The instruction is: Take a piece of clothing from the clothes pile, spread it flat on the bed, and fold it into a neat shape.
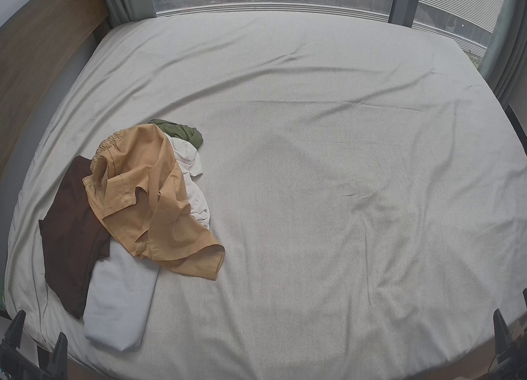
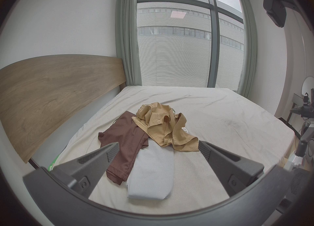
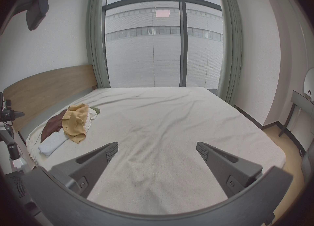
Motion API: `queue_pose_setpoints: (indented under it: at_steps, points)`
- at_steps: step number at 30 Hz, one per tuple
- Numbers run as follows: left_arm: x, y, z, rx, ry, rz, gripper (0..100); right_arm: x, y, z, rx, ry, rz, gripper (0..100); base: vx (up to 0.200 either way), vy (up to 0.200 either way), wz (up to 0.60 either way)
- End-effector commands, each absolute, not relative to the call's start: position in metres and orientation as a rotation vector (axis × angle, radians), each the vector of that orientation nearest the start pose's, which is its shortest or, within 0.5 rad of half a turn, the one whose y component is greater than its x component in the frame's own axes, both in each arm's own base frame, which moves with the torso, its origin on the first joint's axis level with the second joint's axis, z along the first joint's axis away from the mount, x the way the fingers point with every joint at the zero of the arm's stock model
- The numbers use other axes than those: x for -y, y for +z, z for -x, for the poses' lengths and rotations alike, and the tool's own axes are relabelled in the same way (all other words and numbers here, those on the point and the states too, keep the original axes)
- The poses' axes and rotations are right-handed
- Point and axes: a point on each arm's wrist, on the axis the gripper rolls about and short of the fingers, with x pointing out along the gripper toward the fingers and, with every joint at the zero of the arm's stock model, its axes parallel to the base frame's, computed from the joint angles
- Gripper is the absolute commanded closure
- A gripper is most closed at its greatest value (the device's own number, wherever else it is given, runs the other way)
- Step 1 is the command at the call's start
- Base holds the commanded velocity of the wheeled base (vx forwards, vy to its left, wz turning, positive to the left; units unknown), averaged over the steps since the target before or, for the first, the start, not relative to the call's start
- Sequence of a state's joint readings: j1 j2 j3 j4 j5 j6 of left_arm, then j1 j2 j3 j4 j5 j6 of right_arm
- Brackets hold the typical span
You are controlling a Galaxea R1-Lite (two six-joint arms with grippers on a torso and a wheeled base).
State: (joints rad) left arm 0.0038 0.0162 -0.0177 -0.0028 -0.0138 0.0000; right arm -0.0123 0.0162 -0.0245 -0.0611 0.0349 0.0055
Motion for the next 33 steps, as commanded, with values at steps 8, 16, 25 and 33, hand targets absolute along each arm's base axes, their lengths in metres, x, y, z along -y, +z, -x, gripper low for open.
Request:
queue_pose_setpoints:
  at_steps: [8, 16, 25, 33]
  points:
    - [0.0, 0.076, 0.023, 0.003, -0.011, -0.005, 0, -0.004, 0.175, -0.015, 0.042, 0.215, -0.027, 0, 0.0, 0.0, 0.0]
    - [0.0, 0.076, 0.023, 0.003, -0.011, -0.003, 0, -0.019, 0.19, -0.053, -0.067, 0.42, -0.168, 0, 0.0, 0.0, 0.0]
    - [0.0, 0.076, 0.023, 0.003, -0.011, -0.002, 0, -0.041, 0.202, -0.091, -0.144, 0.615, -0.205, 0, 0.0, 0.0, 0.0]
    - [0.0, 0.076, 0.023, 0.003, -0.011, -0.002, 0, -0.081, 0.194, -0.154, -0.215, 0.689, -0.207, 0, 0.0, 0.0, 0.0]
